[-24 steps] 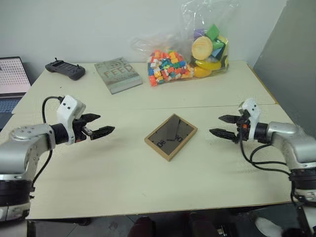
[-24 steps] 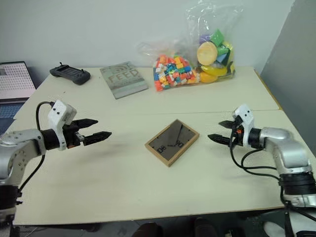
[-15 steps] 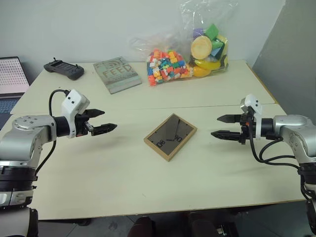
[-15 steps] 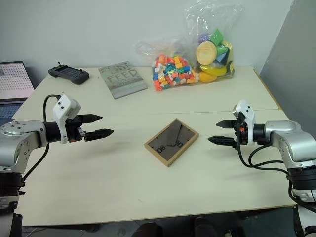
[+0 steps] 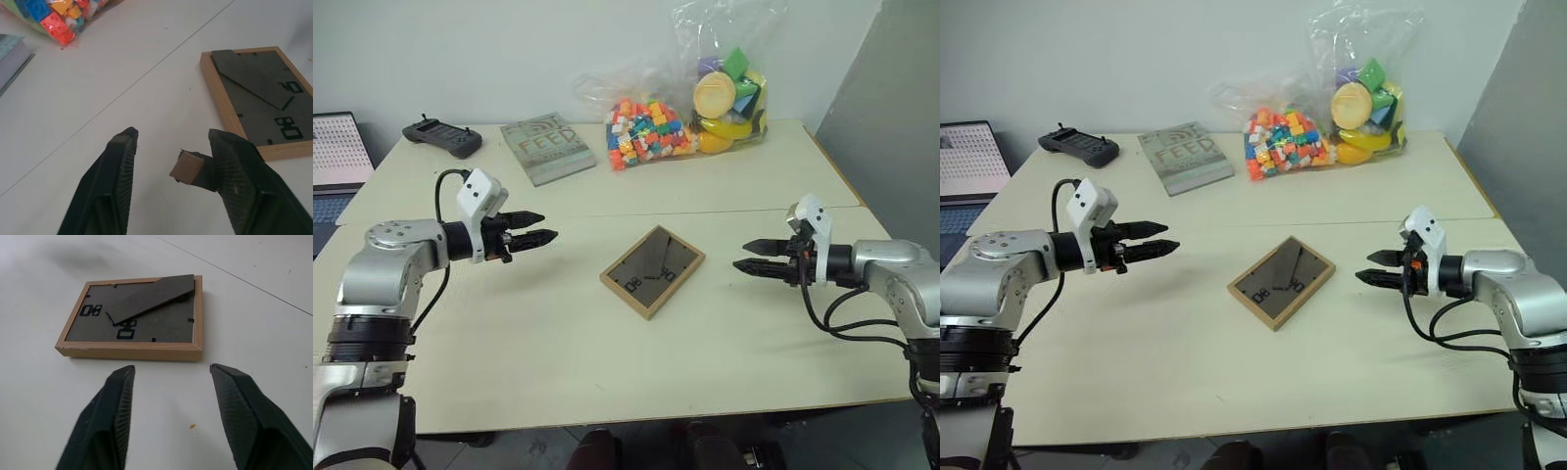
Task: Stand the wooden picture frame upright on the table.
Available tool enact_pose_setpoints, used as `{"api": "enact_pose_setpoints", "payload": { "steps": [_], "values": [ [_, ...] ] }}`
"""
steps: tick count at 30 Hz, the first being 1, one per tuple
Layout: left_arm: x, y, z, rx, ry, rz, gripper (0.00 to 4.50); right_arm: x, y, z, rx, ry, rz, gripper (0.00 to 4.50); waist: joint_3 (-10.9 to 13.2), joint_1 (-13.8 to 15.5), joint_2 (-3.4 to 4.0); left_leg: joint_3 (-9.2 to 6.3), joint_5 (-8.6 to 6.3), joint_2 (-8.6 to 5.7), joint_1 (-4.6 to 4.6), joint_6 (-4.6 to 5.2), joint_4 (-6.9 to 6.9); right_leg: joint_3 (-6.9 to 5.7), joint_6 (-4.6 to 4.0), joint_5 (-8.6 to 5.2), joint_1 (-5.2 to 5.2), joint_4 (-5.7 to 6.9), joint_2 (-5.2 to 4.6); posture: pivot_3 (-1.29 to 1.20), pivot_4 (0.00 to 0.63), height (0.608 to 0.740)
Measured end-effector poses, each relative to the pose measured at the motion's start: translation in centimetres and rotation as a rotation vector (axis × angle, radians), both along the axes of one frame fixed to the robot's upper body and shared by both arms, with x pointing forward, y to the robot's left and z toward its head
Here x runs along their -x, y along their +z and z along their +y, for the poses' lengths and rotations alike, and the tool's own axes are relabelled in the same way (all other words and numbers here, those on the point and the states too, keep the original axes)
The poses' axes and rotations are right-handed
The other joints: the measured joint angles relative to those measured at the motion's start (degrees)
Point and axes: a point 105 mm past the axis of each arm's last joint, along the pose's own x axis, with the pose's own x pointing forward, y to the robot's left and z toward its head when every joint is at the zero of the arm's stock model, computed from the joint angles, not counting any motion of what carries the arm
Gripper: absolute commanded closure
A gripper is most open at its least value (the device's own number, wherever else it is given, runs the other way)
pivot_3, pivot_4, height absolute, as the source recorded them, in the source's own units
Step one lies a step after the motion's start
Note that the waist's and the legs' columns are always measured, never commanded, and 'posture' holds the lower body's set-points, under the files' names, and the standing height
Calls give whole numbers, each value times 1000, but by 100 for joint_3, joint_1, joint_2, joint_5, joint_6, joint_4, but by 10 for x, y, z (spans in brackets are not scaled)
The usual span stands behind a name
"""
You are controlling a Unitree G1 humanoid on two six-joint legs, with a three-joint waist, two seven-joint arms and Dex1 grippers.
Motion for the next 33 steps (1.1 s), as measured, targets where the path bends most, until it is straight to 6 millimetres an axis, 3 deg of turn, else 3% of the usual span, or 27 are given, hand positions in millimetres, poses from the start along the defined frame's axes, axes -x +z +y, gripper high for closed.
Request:
{"api": "enact_pose_setpoints", "payload": {
  "steps": [3, 8, 16, 24, 33],
  "values": [
    [-9, -15, -15, 0, -7, 9, 3287, -4, -4, 6, -11, -33, -7, 3411, -1, 7, -1, -2, 0, -1, -3, 0, 6, -2, 0, 0, -1, 2, 0, 0, 150, 740],
    [-27, -33, -42, -13, 2, -14, 4325, -17, -29, 12, 42, -159, -15, 4493, -4, 59, -6, 4, 1, -2, -6, -1, 9, 2, 0, 1, -4, 2, 0, 0, 150, 740],
    [-26, -66, -84, -90, -92, -5, 4468, -30, -72, 46, 118, -203, 21, 4500, -5, 38, -7, 9, 1, -2, -6, -3, 7, 9, 0, 1, -11, 7, 1, 0, 150, 740],
    [-2, -86, -85, -139, -112, 67, 4468, -53, -68, 76, 106, -197, -19, 4500, -6, -74, -6, 8, 2, -2, -4, -4, 4, 12, -1, 1, -12, 6, 1, 0, 150, 740],
    [42, -88, -90, -158, -189, 149, 4468, -48, -65, 91, 107, -87, -29, 4500, -7, -69, -4, 6, 1, -2, -5, -1, 3, 10, 0, 1, -12, 5, 1, 0, 150, 740]
  ]
}}
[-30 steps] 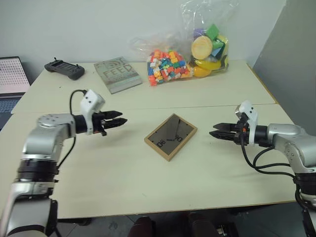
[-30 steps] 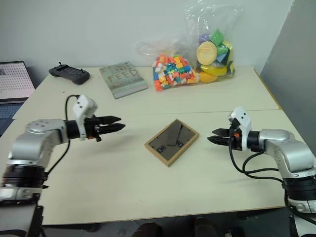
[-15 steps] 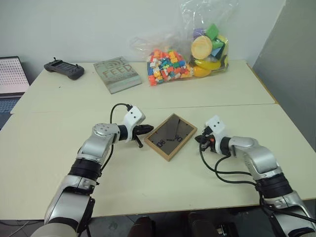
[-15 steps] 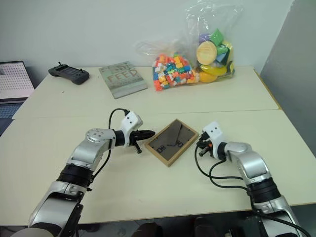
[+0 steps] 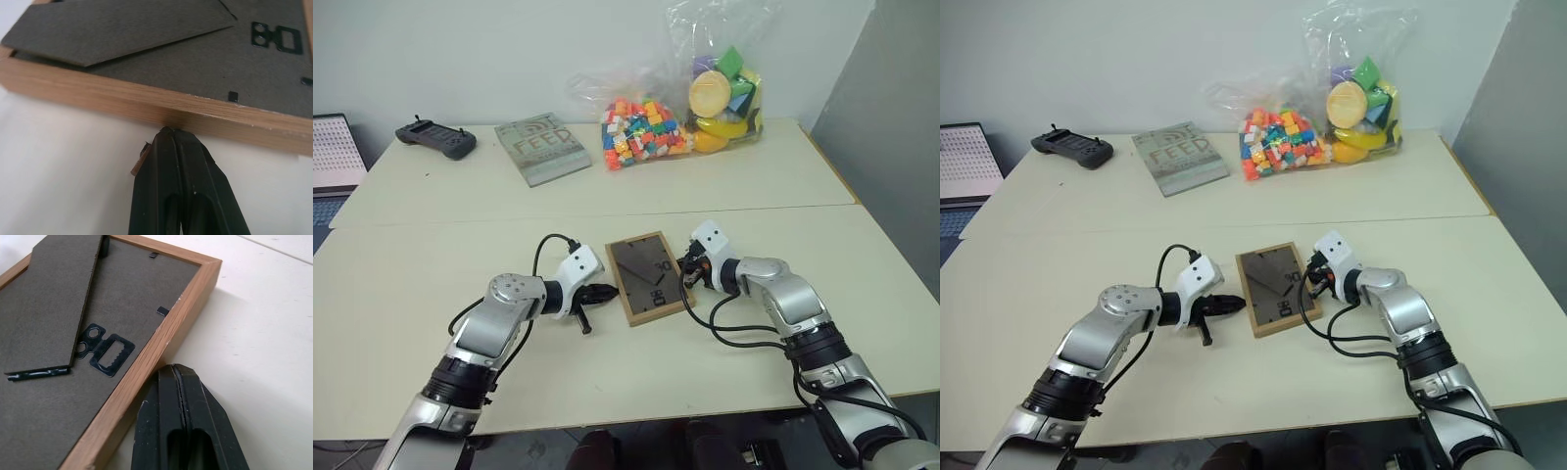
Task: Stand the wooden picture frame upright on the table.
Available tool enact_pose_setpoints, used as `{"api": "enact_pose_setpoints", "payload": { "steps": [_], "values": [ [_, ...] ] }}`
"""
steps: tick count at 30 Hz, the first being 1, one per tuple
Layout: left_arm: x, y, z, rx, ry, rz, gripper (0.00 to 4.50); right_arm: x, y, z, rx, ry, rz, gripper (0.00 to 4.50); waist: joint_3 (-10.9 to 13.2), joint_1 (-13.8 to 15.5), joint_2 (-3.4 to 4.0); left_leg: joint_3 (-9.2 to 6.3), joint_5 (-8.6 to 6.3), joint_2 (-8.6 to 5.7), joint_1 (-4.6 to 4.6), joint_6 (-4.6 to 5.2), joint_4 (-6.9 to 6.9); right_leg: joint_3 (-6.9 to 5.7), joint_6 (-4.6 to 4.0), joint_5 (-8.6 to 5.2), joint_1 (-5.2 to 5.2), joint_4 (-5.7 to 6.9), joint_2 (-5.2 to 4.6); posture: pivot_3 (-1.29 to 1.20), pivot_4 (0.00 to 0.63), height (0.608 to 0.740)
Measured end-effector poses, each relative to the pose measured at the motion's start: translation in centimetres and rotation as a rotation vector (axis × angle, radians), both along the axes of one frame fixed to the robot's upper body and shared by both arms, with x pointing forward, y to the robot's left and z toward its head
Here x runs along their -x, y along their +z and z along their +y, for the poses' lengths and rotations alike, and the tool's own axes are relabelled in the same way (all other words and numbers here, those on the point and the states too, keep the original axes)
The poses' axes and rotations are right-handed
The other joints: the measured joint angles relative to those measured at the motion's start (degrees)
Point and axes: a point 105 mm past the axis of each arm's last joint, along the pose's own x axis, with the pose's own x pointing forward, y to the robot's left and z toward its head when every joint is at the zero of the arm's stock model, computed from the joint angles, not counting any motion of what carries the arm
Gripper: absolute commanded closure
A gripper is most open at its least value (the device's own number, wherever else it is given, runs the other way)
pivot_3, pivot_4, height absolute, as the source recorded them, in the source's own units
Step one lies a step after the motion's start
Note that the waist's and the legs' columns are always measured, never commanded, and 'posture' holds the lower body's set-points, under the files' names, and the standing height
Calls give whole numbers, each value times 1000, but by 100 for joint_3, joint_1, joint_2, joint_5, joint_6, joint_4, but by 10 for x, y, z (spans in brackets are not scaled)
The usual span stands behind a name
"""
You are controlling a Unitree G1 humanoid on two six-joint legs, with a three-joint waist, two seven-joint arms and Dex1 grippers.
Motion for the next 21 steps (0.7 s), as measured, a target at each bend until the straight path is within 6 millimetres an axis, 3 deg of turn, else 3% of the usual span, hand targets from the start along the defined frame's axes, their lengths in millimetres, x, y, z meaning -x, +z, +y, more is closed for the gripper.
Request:
{"api": "enact_pose_setpoints", "payload": {
  "steps": [9, 16, 21],
  "values": [
    [50, -2, 6, -68, -101, 97, 4468, 40, 0, 8, 59, 236, 73, 4500, 1, -3, 1, -5, -1, 1, 3, 2, -5, -3, 0, -1, 2, -1, 0, 0, 150, 740],
    [55, -6, 34, -88, -45, 126, 4468, 48, -4, 6, 88, 274, 77, 4500, 1, -1, 1, -5, -1, 1, 7, 2, -5, -5, 0, -1, 6, -4, 0, 0, 150, 740],
    [79, -2, 58, 95, 63, 335, 3315, 42, -7, -18, 157, 248, 33, 4500, 1, -1, 1, -6, -1, 2, 6, 2, -5, -7, 0, -2, 7, -7, 0, 0, 150, 740]
  ]
}}
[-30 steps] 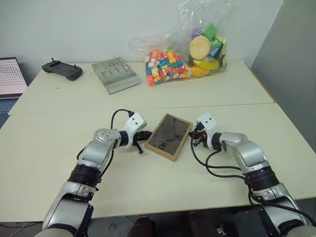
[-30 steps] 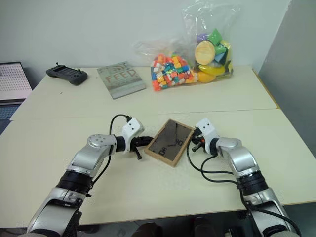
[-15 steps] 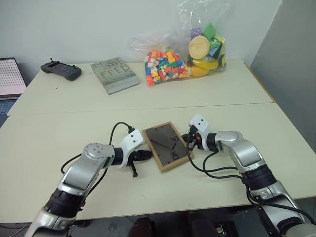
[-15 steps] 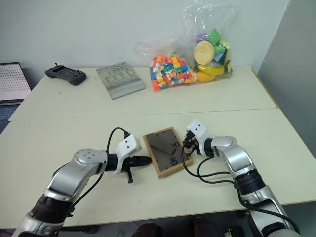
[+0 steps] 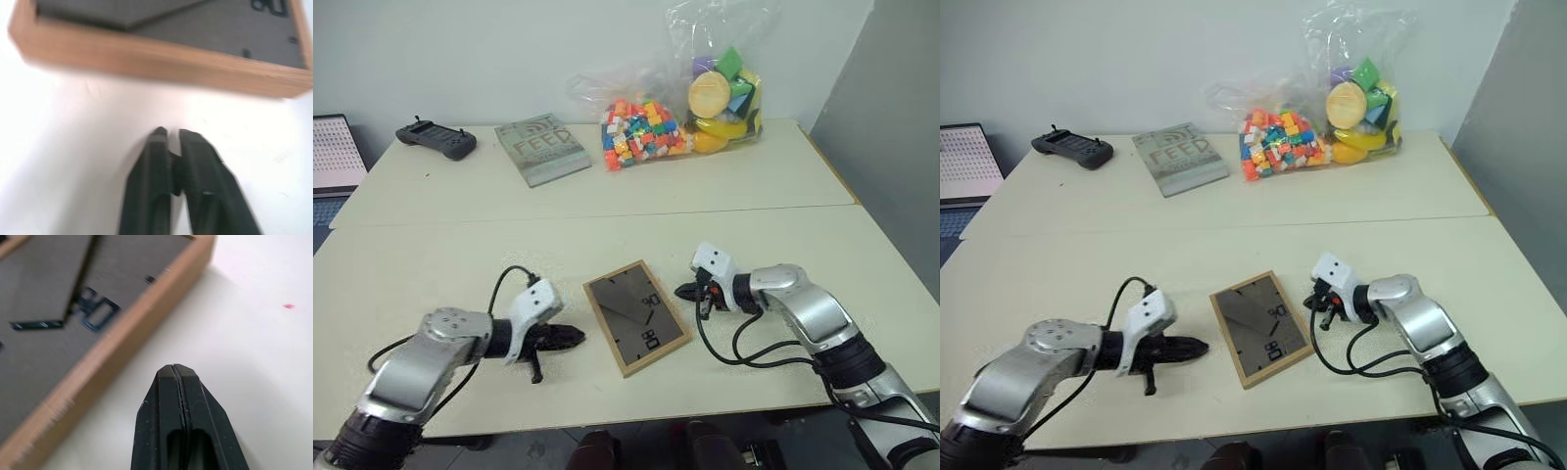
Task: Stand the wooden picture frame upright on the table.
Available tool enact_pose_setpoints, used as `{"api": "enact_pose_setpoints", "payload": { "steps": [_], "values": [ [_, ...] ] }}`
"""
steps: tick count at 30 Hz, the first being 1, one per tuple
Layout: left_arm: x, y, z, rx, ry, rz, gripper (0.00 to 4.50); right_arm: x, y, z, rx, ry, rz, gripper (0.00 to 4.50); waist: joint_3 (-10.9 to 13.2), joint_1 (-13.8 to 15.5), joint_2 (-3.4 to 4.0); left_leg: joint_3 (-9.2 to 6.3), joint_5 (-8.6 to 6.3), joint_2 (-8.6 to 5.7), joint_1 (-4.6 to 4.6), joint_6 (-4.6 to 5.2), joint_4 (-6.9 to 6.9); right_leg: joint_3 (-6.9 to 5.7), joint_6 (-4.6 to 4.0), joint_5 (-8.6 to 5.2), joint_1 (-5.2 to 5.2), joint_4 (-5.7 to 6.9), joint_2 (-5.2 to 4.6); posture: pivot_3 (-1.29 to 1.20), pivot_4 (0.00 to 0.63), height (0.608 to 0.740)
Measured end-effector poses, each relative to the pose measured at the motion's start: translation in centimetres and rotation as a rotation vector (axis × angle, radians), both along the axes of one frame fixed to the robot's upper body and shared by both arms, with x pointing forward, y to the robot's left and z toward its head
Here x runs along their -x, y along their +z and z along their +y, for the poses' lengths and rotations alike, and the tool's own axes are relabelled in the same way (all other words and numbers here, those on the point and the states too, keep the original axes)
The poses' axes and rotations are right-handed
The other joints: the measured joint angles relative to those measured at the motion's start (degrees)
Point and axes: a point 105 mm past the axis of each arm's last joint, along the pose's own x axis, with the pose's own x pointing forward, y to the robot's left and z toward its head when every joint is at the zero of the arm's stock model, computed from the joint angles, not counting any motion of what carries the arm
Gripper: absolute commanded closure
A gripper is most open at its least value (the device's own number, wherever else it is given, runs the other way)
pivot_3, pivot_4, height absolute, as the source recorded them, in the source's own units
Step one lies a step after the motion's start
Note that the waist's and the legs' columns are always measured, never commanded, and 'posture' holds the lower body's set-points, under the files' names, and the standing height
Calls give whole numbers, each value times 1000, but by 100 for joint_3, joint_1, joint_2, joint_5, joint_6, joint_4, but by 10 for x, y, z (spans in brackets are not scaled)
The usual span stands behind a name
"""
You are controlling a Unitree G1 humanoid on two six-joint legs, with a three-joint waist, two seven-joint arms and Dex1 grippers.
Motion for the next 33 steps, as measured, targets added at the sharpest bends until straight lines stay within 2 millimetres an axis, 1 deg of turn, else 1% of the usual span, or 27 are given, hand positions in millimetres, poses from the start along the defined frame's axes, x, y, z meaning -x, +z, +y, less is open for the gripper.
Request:
{"api": "enact_pose_setpoints", "payload": {
  "steps": [1, 2, 4, 5, 6, 7, 9, 10, 12, 14, 16, 19, 22, 25, 30, 32, 33],
  "values": [
    [5, 2, 1, 39, 24, 44, 3067, 1, -2, -6, 12, -2, 3, 4500, 0, 9, 0, -3, 0, 0, 0, 0, 1, -3, 1, -1, 3, -1, -1, 0, 150, 740],
    [8, 7, 1, 125, 73, 110, 2976, 2, -4, -10, 16, -3, 2, 4500, 0, 17, 0, -4, -1, 0, 1, 2, 3, -4, 2, -1, 6, 0, -1, 0, 150, 740],
    [10, 21, -7, 314, 146, 220, 2508, 4, -5, -10, 15, 10, 4, 4500, 0, 19, -2, -16, -3, 0, 4, 5, 13, -18, 3, -1, 18, 2, -1, 0, 150, 740],
    [13, 25, -10, 378, 164, 280, 2235, 5, -5, -10, 13, 18, 4, 4500, -2, 12, -5, -19, -3, 1, 7, 5, 11, -20, 3, -1, 22, 1, 0, 0, 150, 740],
    [15, 28, -13, 447, 183, 319, 2052, 5, -6, -10, 13, 19, 4, 4500, -2, 8, -3, -17, -3, 0, 11, 5, 12, -18, 3, -1, 23, 5, 0, 0, 150, 740],
    [17, 28, -17, 517, 203, 370, 1801, 5, -6, -9, 10, 22, 3, 4500, -3, 2, -3, -17, -3, 0, 15, 5, 11, -17, 3, -1, 25, 4, 0, 0, 150, 740],
    [19, 21, -20, 632, 266, 453, 1368, 5, -7, -6, 4, 28, -2, 4500, -4, 3, -4, -19, -2, 2, 17, 4, 9, -17, 2, -1, 25, 4, 0, 0, 150, 740],
    [21, 15, -22, 661, 290, 485, 1168, 5, -7, -5, 2, 29, -3, 4500, -5, -8, -5, -20, -2, 4, 18, 3, 8, -16, 2, -1, 25, 3, 0, 0, 150, 740],
    [28, 6, -26, 674, 323, 538, 827, 4, -8, -4, 3, 28, -4, 4500, -6, -15, -6, -20, -2, 4, 22, 2, 4, -11, 1, -1, 25, 3, 0, 0, 150, 740],
    [35, -2, -29, 675, 362, 569, 384, 4, -7, -3, 1, 30, -5, 4500, -9, -12, -1, -19, -2, 3, 25, 2, 3, -7, 1, -1, 25, 3, 0, 0, 150, 740],
    [39, -10, -35, 679, 397, 598, 41, 4, -8, -1, -1, 32, -4, 4500, -10, 1, -2, -21, -2, 2, 24, 1, 3, -9, 1, 0, 25, 2, 0, 0, 150, 740],
    [34, -14, -44, 705, 434, 593, 41, 6, -9, 4, -5, 43, 7, 4500, -19, 16, 0, -20, -2, 0, 27, 1, 4, -7, 1, 0, 28, 2, 0, 0, 150, 740],
    [29, -16, -49, 705, 452, 586, 41, 10, -12, 17, -20, 67, 31, 4500, -45, 31, 21, -19, -1, -5, 33, 0, 4, -5, 1, 0, 36, 1, -2, 0, 150, 740],
    [23, -17, -55, 697, 447, 584, 41, 15, -14, 28, -34, 83, 54, 4500, -62, 70, 45, -18, -1, -9, 38, -1, 4, -2, 1, 0, 40, 1, -3, 0, 150, 740],
    [18, -17, -66, 685, 417, 580, 41, 23, -16, 47, -62, 119, 87, 4500, -64, 141, 46, -16, 0, -10, 42, -3, 5, 0, 1, 0, 43, 1, -3, 0, 150, 740],
    [16, -16, -68, 682, 410, 577, 41, 23, -14, 49, -66, 122, 84, 4500, -64, 169, 46, -16, 1, -12, 40, -5, 8, 0, 1, 0, 43, 0, -4, 0, 150, 740],
    [16, -16, -68, 682, 412, 574, 226, 23, -14, 49, -65, 121, 80, 4500, -64, 170, 46, -16, 1, -12, 41, -4, 8, 1, 1, 0, 43, 0, -5, 0, 150, 740]
  ]
}}
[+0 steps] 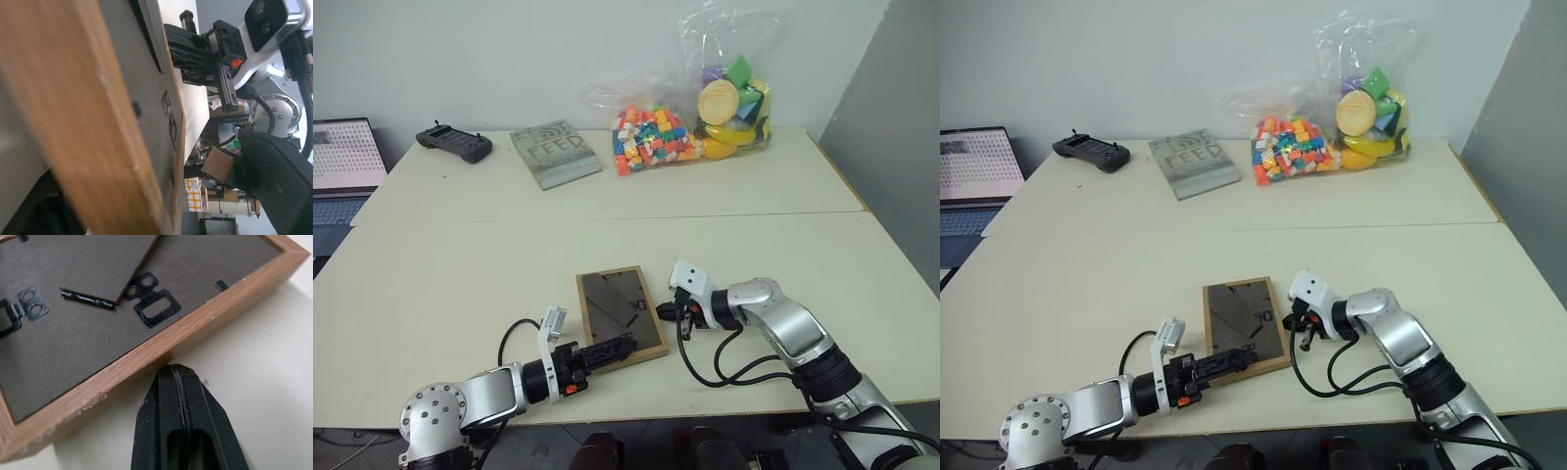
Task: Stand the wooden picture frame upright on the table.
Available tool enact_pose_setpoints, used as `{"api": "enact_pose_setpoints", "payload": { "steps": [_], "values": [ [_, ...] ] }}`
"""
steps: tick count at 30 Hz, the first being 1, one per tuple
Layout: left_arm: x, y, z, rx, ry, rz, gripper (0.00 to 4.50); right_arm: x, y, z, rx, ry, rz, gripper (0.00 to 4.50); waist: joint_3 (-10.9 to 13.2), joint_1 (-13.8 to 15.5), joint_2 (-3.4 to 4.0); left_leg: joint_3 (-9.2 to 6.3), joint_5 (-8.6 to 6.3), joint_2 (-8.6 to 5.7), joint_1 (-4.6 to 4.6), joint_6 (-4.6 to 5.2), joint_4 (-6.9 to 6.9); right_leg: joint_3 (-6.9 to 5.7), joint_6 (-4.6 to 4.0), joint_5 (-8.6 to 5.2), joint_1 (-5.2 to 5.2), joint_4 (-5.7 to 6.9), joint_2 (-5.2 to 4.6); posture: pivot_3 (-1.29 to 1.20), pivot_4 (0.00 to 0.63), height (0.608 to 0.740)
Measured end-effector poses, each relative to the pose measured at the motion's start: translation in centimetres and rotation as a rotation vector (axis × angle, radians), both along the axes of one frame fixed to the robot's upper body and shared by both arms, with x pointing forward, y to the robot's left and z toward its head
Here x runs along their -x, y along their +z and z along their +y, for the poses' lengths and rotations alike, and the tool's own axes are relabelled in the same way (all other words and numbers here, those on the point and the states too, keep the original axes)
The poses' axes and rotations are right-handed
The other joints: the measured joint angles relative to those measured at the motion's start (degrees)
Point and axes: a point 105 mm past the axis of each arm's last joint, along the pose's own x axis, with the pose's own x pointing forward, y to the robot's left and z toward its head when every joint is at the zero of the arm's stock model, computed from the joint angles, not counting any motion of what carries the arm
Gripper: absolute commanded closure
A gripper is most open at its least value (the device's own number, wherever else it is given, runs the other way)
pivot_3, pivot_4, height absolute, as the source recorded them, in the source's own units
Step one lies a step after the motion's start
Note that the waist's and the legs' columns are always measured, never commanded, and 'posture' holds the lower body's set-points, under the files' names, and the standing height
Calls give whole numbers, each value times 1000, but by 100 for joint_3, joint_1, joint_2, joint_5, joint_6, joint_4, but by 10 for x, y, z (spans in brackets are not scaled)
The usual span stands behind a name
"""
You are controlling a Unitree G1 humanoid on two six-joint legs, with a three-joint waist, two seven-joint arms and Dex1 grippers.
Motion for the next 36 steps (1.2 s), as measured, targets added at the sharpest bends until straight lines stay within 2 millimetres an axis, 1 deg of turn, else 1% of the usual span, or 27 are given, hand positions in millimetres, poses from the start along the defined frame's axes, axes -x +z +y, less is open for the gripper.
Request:
{"api": "enact_pose_setpoints", "payload": {
  "steps": [2, 8, 9, 11, 13, 15, 18, 20, 22, 23, 26, 28, 29, 31, 33, 36],
  "values": [
    [-1, -1, 1, -11, 5, 0, 553, -1, 0, 0, 1, -5, -4, 4500, 0, -2, 0, -1, 0, 0, 0, 0, -2, -1, 0, 0, -1, 0, 0, 0, 150, 740],
    [1, -5, 9, -25, 29, 28, 1850, -2, -2, -6, 12, -24, -7, 4500, 1, -27, -1, 0, -1, 4, -1, 1, -9, -1, -2, -2, -6, 0, 2, 0, 150, 740],
    [-1, -6, 11, -29, 40, 33, 2107, -2, -2, -6, 12, -24, -7, 4500, 1, -28, -1, 0, -1, 4, -1, 1, -9, -1, -2, -2, -7, 0, 2, 0, 150, 740],
    [-5, -8, 14, -32, 65, 46, 2482, -2, -2, -7, 14, -27, -11, 4500, 2, -26, -2, 0, -1, 4, -1, 2, -8, -2, -2, -2, -7, 0, 2, 0, 150, 740],
    [-11, -5, 14, -10, 85, 42, 2888, -3, -2, -9, 16, -32, -18, 4500, 2, -10, -2, -1, -1, 4, -3, 2, -7, -3, -2, -2, -6, -1, 1, 0, 150, 740],
    [-17, 1, 13, -3, 93, 19, 3149, -7, 1, -14, 14, -52, -35, 4500, 3, -11, -4, -1, -1, 4, -4, 2, -7, -3, -2, -1, -6, -2, 1, 0, 150, 740],
    [-22, 8, 13, -16, 91, -8, 3204, -20, 13, -32, 5, -121, -68, 4500, 3, -15, -4, -1, -1, 4, -6, 1, -7, -3, -2, -1, -8, -1, 2, 0, 150, 740],
    [-29, 17, 16, -45, 87, -46, 3204, -28, 30, -44, -25, -152, -72, 4153, 15, -17, -9, -4, -1, 4, -14, 2, -6, -7, -3, -1, -15, 0, 3, 0, 150, 740],
    [-40, 34, 18, -57, 76, -119, 3204, -36, 58, -49, -110, -179, -54, 3747, 17, -17, -10, -5, 0, 4, -16, 1, -7, -8, -3, -1, -16, 1, 4, 0, 150, 740],
    [-47, 47, 17, -54, 65, -169, 3204, -39, 75, -48, -160, -178, -48, 3540, 21, -17, -11, -6, 1, 4, -20, 0, -7, -10, -4, 0, -19, -1, 4, 0, 150, 740],
    [-62, 84, 11, -24, 39, -316, 3204, -40, 119, -39, -308, -135, -18, 2859, 23, -22, -15, -6, 11, 4, -28, -18, -8, -11, -4, -1, -23, -7, 4, 0, 150, 740],
    [-69, 101, 10, -32, 19, -396, 3204, -37, 145, -27, -435, -80, 43, 2373, 24, -38, -15, -2, 12, 4, -30, -21, -10, -6, -5, -2, -26, -11, 4, 0, 150, 740],
    [-70, 106, 9, -44, 7, -420, 3204, -35, 155, -21, -475, -52, 62, 2125, 25, -55, -15, 3, 12, 4, -33, -21, -12, 0, -5, -2, -32, -10, 4, 0, 150, 740],
    [-71, 112, 5, -41, -17, -458, 3204, -33, 166, -11, -518, -14, 83, 1622, 25, -70, -15, 4, 12, 4, -32, -21, -12, 2, -5, -2, -32, -11, 3, 0, 150, 740],
    [-72, 113, 3, -57, -33, -472, 3204, -36, 169, -3, -539, -10, 105, 1195, 25, -102, -15, 5, 12, 4, -34, -21, -12, 3, -5, -2, -35, -9, 3, 0, 150, 740],
    [-76, 111, 7, -88, -15, -483, 3204, -39, 169, 6, -559, 3, 126, 549, 26, -137, -15, 5, 11, 4, -37, -20, -11, 3, -5, -2, -40, -4, 3, 0, 150, 740]
  ]
}}
